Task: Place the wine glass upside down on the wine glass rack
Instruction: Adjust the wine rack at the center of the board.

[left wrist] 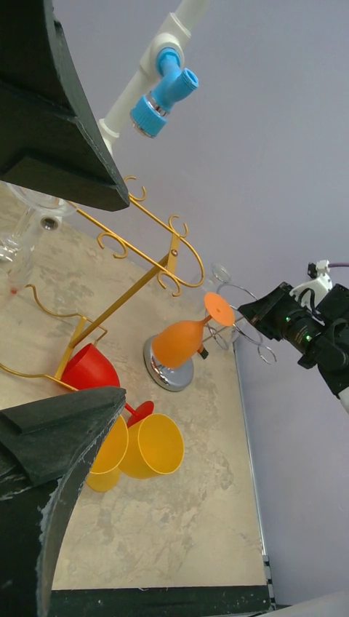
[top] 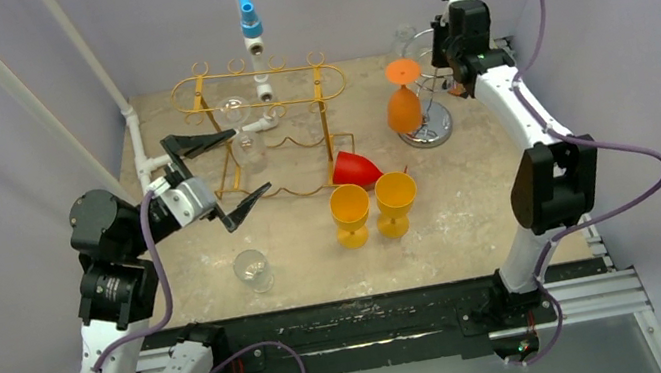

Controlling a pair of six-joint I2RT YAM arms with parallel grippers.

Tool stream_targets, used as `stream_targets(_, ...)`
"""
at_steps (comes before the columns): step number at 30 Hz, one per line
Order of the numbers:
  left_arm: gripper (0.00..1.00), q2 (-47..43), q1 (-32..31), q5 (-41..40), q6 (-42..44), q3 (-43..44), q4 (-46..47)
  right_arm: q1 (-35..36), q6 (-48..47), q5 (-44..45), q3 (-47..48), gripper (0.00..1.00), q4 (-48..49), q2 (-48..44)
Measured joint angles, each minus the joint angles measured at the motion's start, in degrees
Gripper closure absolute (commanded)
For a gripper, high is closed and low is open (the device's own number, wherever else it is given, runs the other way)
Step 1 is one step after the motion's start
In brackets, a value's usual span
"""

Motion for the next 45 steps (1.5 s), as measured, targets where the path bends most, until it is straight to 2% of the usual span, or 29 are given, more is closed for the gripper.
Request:
stream_targets(15,0.00,-1.22,0.00,-0.11,0.00,0.00,-0.15,7.72,7.52,19.43,-0.66,1.00,0.31,-0.13)
stream_targets(45,0.00,-1.57,0.00,-0.15,0.02,-0.02,-0.13,10.84,11.32,36.41,-5.46,1.00,2.51,-2.86)
